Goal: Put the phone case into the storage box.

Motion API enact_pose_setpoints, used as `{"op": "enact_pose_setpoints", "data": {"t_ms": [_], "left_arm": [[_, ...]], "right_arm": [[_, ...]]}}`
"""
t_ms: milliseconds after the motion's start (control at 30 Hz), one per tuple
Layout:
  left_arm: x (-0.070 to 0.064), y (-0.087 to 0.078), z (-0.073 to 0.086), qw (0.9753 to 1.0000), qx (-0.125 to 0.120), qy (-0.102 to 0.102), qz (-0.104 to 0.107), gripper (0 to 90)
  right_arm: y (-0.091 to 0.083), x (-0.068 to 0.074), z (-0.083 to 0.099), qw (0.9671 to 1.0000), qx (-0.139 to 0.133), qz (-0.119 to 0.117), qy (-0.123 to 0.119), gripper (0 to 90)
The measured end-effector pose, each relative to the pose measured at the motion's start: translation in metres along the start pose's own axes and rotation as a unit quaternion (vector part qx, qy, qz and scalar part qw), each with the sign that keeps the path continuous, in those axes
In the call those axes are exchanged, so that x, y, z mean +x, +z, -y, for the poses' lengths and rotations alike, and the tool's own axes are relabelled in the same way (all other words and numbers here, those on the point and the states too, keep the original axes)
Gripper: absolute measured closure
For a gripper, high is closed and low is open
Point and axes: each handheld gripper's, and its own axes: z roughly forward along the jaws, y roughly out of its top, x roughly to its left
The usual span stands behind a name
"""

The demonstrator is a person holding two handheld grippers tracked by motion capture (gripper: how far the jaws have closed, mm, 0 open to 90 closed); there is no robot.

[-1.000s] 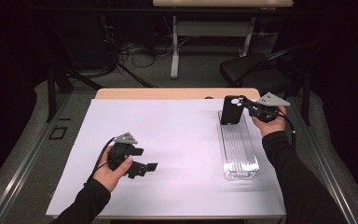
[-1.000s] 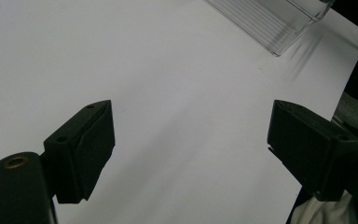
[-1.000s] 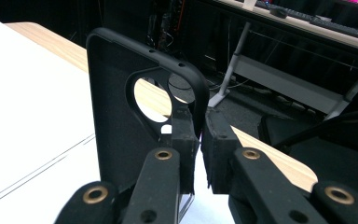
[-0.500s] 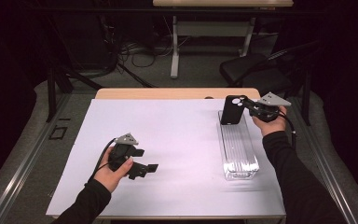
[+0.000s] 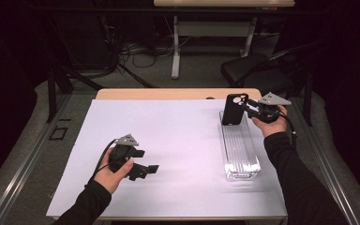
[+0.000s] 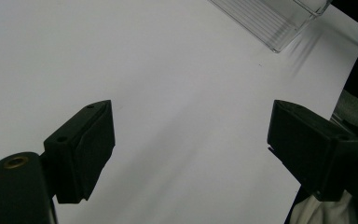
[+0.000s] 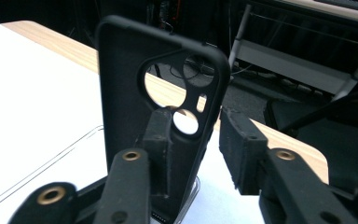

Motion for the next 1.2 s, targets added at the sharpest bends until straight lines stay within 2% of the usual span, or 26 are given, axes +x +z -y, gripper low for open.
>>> {"op": "enact_pose_setpoints", "data": {"t_ms": [233, 333, 467, 533, 667, 733, 833, 933, 1067, 1200], "left_arm": [[0.0, 0.001, 0.0, 1.0, 0.001, 0.001, 0.003, 15.5], [-0.001, 0.002, 0.0, 1.0, 0.0, 0.002, 0.001, 15.5], [-0.002, 0.002, -0.002, 1.0, -0.001, 0.006, 0.002, 15.5], [-0.002, 0.002, -0.002, 1.0, -0.001, 0.007, 0.002, 15.5], [-0.002, 0.003, -0.004, 1.0, -0.007, 0.006, 0.001, 15.6], [-0.002, 0.003, -0.005, 1.0, -0.008, 0.005, -0.002, 15.7], [-0.002, 0.004, -0.006, 0.9999, -0.009, 0.001, -0.006, 15.7], [-0.002, 0.005, -0.007, 0.9999, -0.01, 0.003, -0.011, 15.7], [-0.002, 0.004, -0.008, 0.9998, -0.017, -0.001, -0.011, 15.6], [0.0, 0.001, -0.008, 0.9995, -0.027, -0.004, -0.013, 15.6]], "right_arm": [[-0.002, -0.001, 0.002, 0.9999, 0.006, 0.002, 0.011, 61.0], [-0.004, -0.002, 0.004, 0.9998, 0.009, 0.002, 0.019, 58.0], [-0.008, -0.001, 0.004, 0.9998, 0.012, 0.006, 0.015, 54.2], [-0.012, -0.001, 0.003, 0.9997, 0.01, 0.004, 0.024, 51.7], [-0.022, 0.001, -0.001, 0.9997, 0.014, 0.005, 0.018, 43.8], [-0.027, 0.002, -0.003, 0.9996, 0.012, 0.003, 0.027, 41.0], [-0.035, 0.005, -0.005, 0.9984, 0.016, -0.005, 0.054, 34.7], [-0.041, 0.01, -0.009, 0.9978, 0.033, 0.0, 0.058, 27.7], [-0.049, 0.017, -0.014, 0.9961, 0.055, -0.01, 0.068, 16.8], [-0.059, 0.026, -0.018, 0.9958, 0.055, -0.021, 0.07, 14.8]]}}
